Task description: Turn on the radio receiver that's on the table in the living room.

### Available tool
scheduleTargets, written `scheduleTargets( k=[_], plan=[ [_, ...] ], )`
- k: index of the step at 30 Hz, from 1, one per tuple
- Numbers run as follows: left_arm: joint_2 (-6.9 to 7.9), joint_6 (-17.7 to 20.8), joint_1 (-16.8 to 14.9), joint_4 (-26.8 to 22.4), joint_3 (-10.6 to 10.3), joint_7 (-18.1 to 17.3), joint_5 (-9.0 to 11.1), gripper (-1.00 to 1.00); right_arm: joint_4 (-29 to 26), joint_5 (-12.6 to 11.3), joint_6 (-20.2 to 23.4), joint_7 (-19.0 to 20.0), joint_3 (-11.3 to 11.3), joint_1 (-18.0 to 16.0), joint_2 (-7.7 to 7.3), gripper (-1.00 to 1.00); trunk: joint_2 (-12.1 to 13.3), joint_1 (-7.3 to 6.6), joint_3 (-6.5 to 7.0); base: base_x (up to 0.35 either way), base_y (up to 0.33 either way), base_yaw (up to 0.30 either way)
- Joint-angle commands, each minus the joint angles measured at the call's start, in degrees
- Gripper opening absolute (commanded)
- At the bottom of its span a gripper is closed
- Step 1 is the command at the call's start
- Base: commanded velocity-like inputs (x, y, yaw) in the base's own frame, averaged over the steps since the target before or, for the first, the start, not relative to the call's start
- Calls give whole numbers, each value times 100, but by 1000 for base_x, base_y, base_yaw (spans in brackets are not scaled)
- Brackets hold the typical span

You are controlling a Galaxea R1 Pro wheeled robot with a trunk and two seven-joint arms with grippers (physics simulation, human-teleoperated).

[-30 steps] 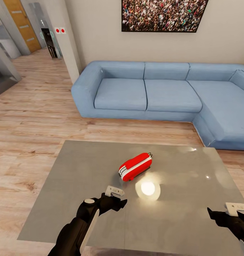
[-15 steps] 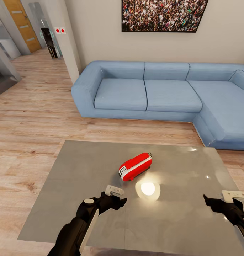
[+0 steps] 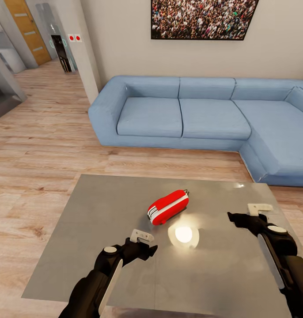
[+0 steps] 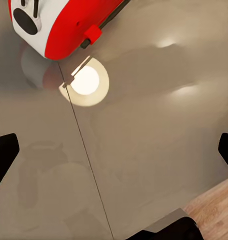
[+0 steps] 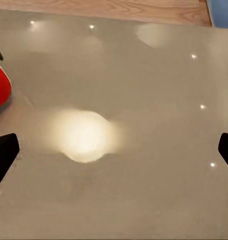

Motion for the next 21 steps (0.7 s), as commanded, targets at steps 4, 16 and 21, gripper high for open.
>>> scheduleTargets(
  k=[4, 16, 21],
  plan=[
    [0, 0, 0, -6, 0, 0, 0, 100, 228, 79, 316, -29, 30, -526, 463, 100, 0, 0, 0, 0, 0, 0],
    [0, 0, 0, -7, -2, 0, 0, 100, 214, 161, 709, 5, 38, -977, 705, 100, 0, 0, 0, 0, 0, 0],
    [0, 0, 0, -13, 0, 0, 0, 100, 203, 175, 713, -10, 35, -984, 706, 100, 0, 0, 0, 0, 0, 0]
  ],
)
